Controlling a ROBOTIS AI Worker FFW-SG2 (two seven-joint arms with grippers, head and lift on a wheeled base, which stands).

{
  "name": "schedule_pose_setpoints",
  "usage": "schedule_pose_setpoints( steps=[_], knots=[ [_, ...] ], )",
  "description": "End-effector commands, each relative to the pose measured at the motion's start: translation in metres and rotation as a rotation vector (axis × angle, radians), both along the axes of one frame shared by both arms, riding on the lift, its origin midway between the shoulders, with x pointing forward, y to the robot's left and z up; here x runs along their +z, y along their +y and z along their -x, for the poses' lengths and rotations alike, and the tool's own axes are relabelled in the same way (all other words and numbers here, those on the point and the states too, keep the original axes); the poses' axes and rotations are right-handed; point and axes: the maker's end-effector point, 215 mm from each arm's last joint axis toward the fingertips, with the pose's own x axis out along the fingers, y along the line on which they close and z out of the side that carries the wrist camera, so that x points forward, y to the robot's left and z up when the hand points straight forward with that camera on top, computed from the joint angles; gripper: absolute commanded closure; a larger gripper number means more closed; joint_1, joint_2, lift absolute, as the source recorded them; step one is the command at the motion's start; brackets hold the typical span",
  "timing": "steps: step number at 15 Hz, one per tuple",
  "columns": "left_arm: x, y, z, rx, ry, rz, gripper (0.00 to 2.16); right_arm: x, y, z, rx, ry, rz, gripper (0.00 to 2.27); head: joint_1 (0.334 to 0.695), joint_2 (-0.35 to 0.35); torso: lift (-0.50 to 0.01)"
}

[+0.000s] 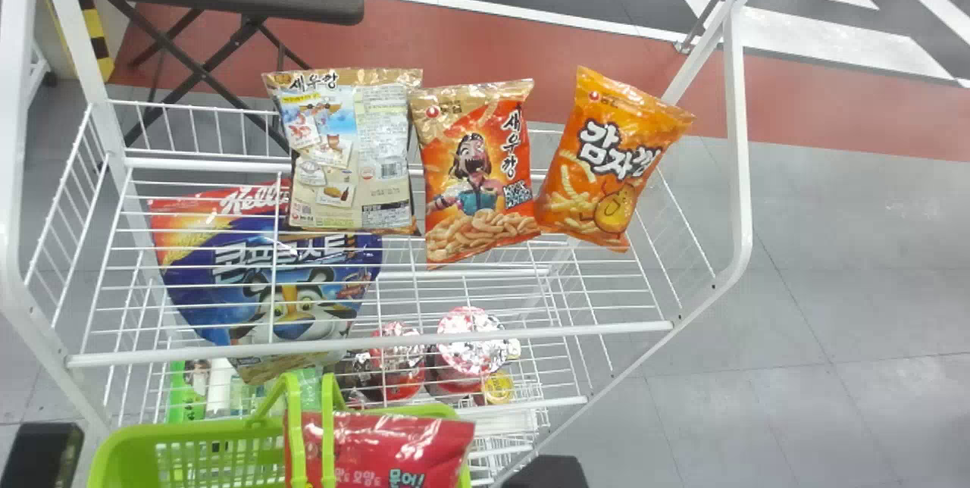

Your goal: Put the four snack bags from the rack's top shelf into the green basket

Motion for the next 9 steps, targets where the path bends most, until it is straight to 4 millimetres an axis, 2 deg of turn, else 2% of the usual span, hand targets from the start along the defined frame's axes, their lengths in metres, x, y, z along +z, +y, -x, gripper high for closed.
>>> schedule_pose_setpoints(
  steps=[1,2,4,6,7,9],
  knots=[
    [0.001,-0.002,0.002,-0.006,-0.001,-0.001,2.15,-0.013,0.003,0.011,0.019,0.061,0.006,0.55,0.695,-0.350,0.000],
    [0.000,-0.002,0.001,-0.006,-0.001,-0.002,2.15,-0.013,0.003,0.014,0.023,0.071,0.011,0.00,0.695,-0.350,0.000],
    [-0.001,-0.004,0.003,-0.012,-0.002,-0.007,2.15,-0.011,-0.006,0.009,0.017,0.057,0.032,0.01,0.695,-0.350,0.000],
    [-0.002,-0.006,0.003,-0.017,-0.005,-0.014,2.15,-0.005,-0.019,-0.005,-0.008,0.021,0.046,0.05,0.695,-0.350,0.000],
    [-0.001,-0.006,0.003,-0.019,-0.005,-0.013,2.15,0.001,-0.023,-0.021,-0.025,-0.031,0.050,0.05,0.695,-0.350,0.000],
    [-0.001,-0.008,0.004,-0.024,-0.005,-0.010,2.15,0.019,-0.034,-0.066,-0.072,-0.195,0.073,0.05,0.695,-0.350,0.000]
  ],
)
